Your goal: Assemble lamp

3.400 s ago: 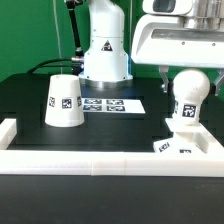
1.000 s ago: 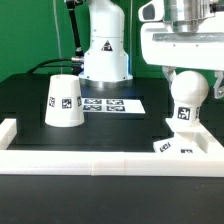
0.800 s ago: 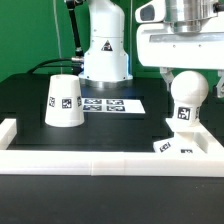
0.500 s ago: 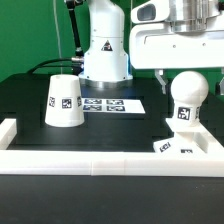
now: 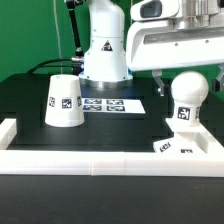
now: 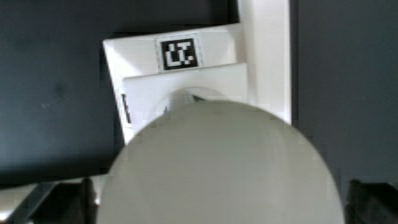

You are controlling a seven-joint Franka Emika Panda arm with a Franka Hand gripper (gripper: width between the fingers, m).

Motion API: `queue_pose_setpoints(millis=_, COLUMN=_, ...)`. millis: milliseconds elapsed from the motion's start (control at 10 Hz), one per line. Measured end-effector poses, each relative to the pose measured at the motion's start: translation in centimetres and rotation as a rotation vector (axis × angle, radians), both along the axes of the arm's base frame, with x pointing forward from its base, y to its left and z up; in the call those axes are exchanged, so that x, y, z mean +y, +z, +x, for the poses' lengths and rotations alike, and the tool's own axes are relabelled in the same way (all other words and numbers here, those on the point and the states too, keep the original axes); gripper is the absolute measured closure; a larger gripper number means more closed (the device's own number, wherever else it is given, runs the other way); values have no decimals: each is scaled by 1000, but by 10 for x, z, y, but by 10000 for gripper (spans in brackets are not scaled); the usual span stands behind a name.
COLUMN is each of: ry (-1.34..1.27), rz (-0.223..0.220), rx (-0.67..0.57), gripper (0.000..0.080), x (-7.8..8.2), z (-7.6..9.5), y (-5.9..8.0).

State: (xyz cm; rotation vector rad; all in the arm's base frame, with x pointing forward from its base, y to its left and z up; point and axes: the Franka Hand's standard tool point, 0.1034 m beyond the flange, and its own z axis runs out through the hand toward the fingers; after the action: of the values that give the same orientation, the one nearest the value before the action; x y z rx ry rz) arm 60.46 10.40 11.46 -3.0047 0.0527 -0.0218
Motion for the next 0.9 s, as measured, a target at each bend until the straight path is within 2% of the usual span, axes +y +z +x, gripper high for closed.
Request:
queue_pose_setpoints(millis=300, ry=157, rz=-4, rx=-21, gripper=101, x=-1, z=0, y=-1)
queue_pose_setpoints(millis=400, ry=338, rz=-29, rx=-65, gripper=101, x=-5, z=4, y=1)
queue_pose_setpoints(millis=600, ry=534, rz=-55, rx=-93, gripper=101, x=-5, z=6, y=2)
queue_pose_setpoints(millis=900, ry=752, rz=-73, rx=-110, gripper=101, x=-7, z=6, y=1)
